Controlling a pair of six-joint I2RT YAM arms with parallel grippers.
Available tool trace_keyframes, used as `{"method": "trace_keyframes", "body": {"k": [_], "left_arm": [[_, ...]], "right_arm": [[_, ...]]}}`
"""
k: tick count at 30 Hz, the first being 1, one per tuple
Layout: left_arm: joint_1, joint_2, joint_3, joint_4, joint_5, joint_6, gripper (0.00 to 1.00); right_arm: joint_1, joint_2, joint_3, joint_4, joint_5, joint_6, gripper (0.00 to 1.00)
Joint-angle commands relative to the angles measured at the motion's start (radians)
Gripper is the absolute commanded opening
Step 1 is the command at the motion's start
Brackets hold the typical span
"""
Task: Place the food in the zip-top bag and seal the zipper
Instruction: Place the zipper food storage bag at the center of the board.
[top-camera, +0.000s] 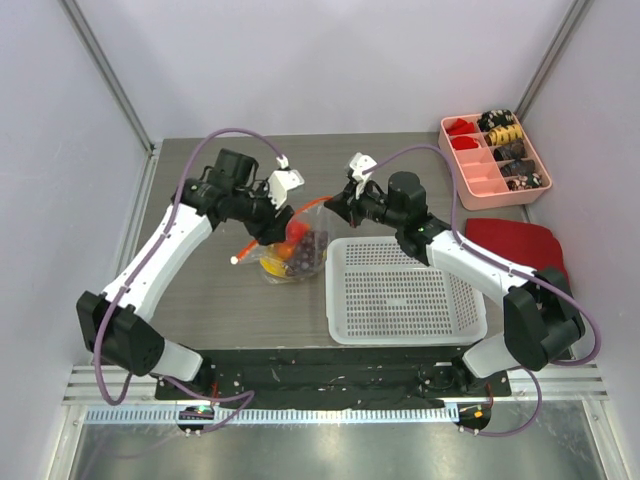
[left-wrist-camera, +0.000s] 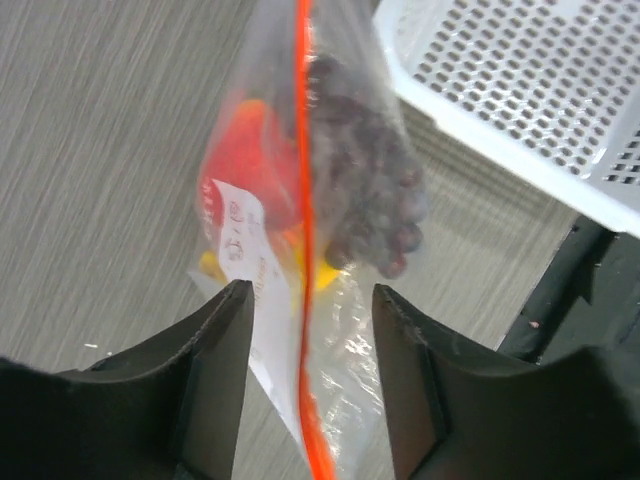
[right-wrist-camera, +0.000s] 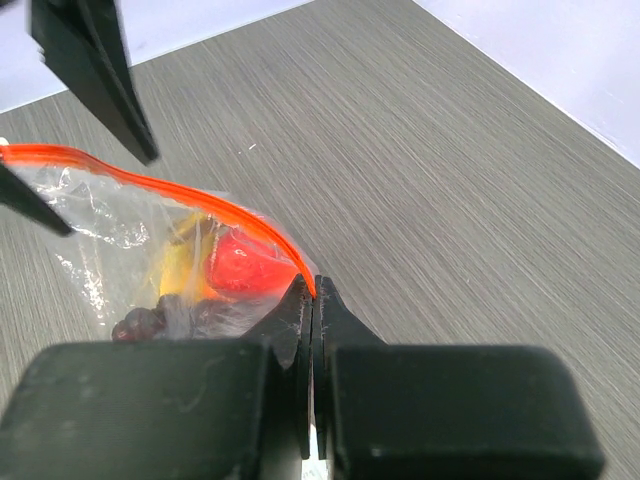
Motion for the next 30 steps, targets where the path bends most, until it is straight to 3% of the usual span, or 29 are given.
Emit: {"method": "trace_keyframes", "body": {"k": [1,3,4,8,12,13,17,21,23,26,30], "left_arm": [[0.006,0.062,0.055,0.067,-0.051,-0.015,0.38],[0.005,0.095,0.081,0.061,-0.061,-0.011,0.21],[0.005,0.106,0.095,0.056,-0.060,0.000,0.03],[0.011,0.183,0.204,0.021,-0.049,0.037,0.00],[0.023,0.284,0.397,0.055,-0.075,0.029,0.00],[0.024,0.339,0.431,0.064,-0.090,0.029,0.00],[0.041,0.470,0.590,0.148,-0.161,0.029,0.00],[0.047,0.582,0.771,0.222,-0.192,0.075,0.00],[0.047,0.625,0.784,0.303,-0.203,0.100,0.00],[0.043,0.658,0.764,0.355,-0.212,0.155,0.00],[0.029,0.636,0.554,0.411,-0.129,0.186,0.00]], "right_arm": [[0.007,-0.023,0.030,0.073,-0.017,0.002,0.01],[0.005,-0.027,0.022,0.072,-0.002,0.000,0.01],[0.007,-0.033,0.022,0.070,0.007,-0.001,0.01],[0.005,-0.047,0.024,0.032,0.058,-0.026,0.01],[-0.013,-0.055,0.034,0.007,0.127,-0.039,0.46],[-0.019,-0.053,0.039,0.010,0.163,-0.033,0.72],[-0.079,-0.047,0.085,-0.025,0.205,0.008,0.99],[-0.137,-0.075,0.096,-0.072,0.202,0.037,1.00],[-0.153,-0.096,0.079,-0.095,0.202,0.037,0.99],[-0.177,-0.127,0.059,-0.127,0.214,0.034,1.00],[-0.200,-0.179,0.028,-0.184,0.243,0.045,1.00]]}}
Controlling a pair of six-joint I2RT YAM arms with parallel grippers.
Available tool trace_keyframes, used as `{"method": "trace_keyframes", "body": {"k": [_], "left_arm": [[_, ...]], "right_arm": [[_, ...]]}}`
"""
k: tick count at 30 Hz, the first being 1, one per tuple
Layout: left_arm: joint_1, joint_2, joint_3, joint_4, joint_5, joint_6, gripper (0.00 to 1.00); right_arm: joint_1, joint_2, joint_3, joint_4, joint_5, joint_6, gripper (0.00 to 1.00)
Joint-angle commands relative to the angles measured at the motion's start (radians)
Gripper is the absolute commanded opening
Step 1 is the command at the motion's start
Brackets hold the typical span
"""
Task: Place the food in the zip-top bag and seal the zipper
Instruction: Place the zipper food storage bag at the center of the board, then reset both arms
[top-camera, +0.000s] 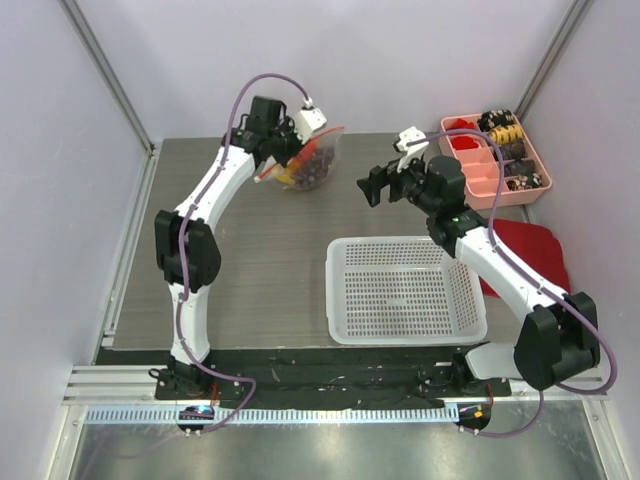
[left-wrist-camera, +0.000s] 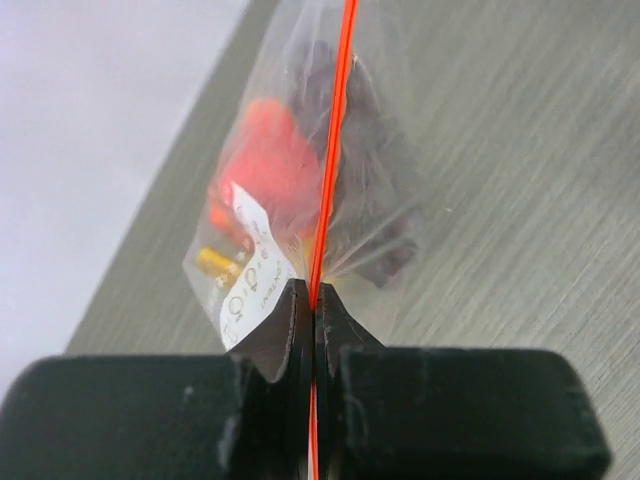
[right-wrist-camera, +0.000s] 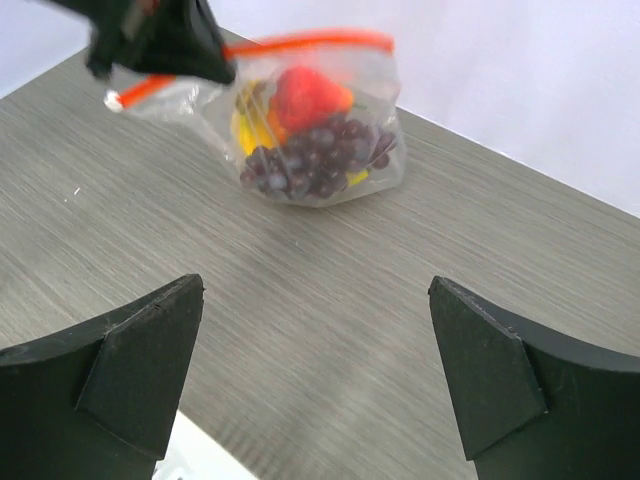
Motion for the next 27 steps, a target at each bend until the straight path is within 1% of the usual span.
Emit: {"method": "trace_keyframes", "body": {"k": [1,2,5,7,10,11,13,14,16,17,18,20,22,23,25,27], "left_arm": [[-0.027,-0.058,-0.177,0.142,0.099,0.073,0.00],[-0.048,-0.071,-0.264,0.166,0.106,0.073,0.00],[-0.093,-0.108,-0.375,0.173,0.110,0.054,0.00],[-0.105,-0.119,-0.406,0.170,0.109,0.021,0.00],[-0.110,-0.114,-0.418,0.125,0.106,-0.036,0.08],[-0.110,-0.113,-0.398,0.104,0.101,-0.051,0.18],[-0.108,-0.124,-0.377,0.046,0.101,-0.076,0.31],[-0.107,-0.134,-0.362,0.032,0.104,-0.085,0.43],[-0.102,-0.173,-0.363,0.010,0.124,-0.127,0.52],[-0.101,-0.217,-0.363,0.001,0.129,-0.139,0.59],[-0.101,-0.237,-0.358,-0.013,0.129,-0.159,0.63],[-0.096,-0.297,-0.339,-0.065,0.129,-0.170,0.85],[-0.085,-0.334,-0.320,-0.111,0.143,-0.209,0.95],[-0.069,-0.364,-0.299,-0.147,0.150,-0.228,1.00],[-0.039,-0.393,-0.279,-0.186,0.185,-0.298,1.00],[0.037,-0.413,-0.233,-0.263,0.238,-0.347,1.00]], "right_arm": [[-0.015,-0.105,-0.036,-0.063,0.038,0.017,1.00],[-0.018,-0.122,-0.046,-0.079,0.039,0.003,1.00],[-0.026,-0.170,-0.060,-0.157,0.050,-0.019,1.00],[-0.035,-0.194,-0.061,-0.229,0.058,-0.026,1.00],[-0.044,-0.219,-0.063,-0.310,0.056,-0.042,0.99],[-0.050,-0.234,-0.063,-0.329,0.058,-0.045,1.00],[-0.058,-0.248,-0.054,-0.378,0.052,-0.034,1.00],[-0.069,-0.263,-0.047,-0.393,0.046,-0.031,1.00],[-0.076,-0.274,-0.029,-0.433,0.038,-0.013,1.00],[-0.081,-0.280,-0.023,-0.442,0.033,-0.005,1.00],[-0.090,-0.288,-0.017,-0.452,0.033,0.003,1.00],[-0.096,-0.299,0.002,-0.470,0.026,0.024,1.00],[-0.107,-0.308,0.023,-0.494,0.016,0.035,1.00],[-0.109,-0.312,0.031,-0.504,0.013,0.052,1.00],[-0.113,-0.331,0.048,-0.528,0.013,0.066,1.00],[-0.116,-0.346,0.057,-0.548,0.018,0.092,1.00]]}}
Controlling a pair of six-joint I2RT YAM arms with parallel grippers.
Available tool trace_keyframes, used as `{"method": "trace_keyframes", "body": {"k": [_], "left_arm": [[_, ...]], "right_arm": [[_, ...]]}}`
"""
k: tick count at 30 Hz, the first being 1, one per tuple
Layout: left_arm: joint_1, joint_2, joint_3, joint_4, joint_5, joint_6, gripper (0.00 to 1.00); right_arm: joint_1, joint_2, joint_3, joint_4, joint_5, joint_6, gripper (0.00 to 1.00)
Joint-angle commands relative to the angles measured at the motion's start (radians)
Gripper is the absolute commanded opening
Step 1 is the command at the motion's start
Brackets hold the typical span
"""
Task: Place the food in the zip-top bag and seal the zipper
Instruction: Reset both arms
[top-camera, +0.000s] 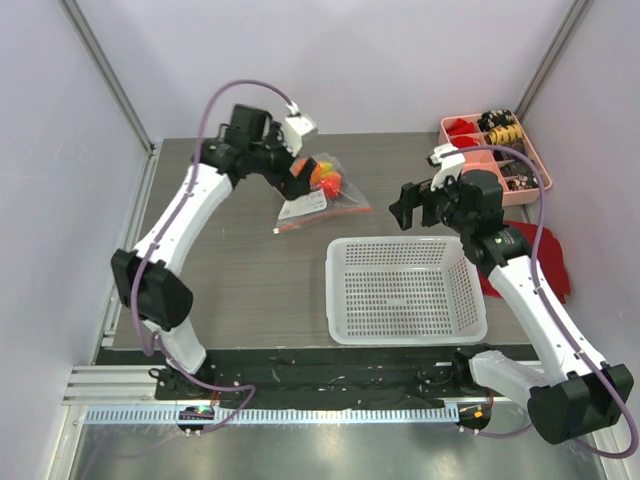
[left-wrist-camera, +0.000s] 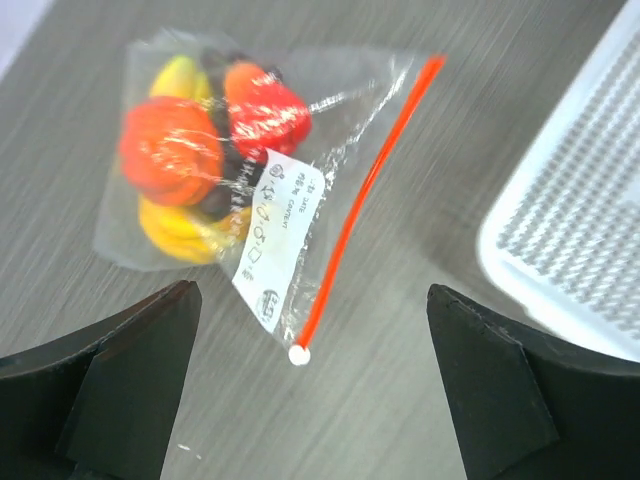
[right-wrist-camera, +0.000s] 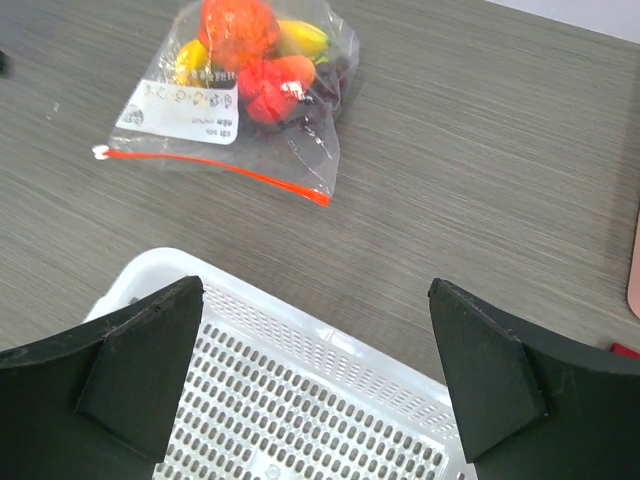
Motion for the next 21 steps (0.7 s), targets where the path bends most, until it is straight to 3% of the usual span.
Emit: {"method": "trace_keyframes", "body": {"k": [1,5,7,11,16,21], "left_arm": [[0.129,-0.085,0.104,-0.159,0.157,-0.188,1.00],[0.321,-0.112,0.132,-0.251,0.192,-0.322,1.00],[0.353,-0.158,0.104,-0.308,0.177,-0.318,1.00],[0.386,-0.307,-0.159,-0.287,0.105,-0.299,1.00],[0.386,-0.534,-0.529,-0.146,0.102,-0.350,1.00],[0.383,-0.615,-0.651,-0.122,0.039,-0.347,1.00]], "right_arm": [[-0.011,-0.071,0.074,-0.061,-0.005,0.070,1.00],[-0.018,-0.121,0.050,-0.106,0.040,0.160,1.00],[-0.024,-0.158,-0.002,-0.109,0.042,0.219,1.00],[-0.038,-0.264,-0.075,-0.123,0.072,0.262,1.00],[-0.051,-0.341,-0.140,-0.152,0.080,0.285,1.00],[-0.084,-0.396,-0.171,-0.164,0.049,0.303,1.00]]}}
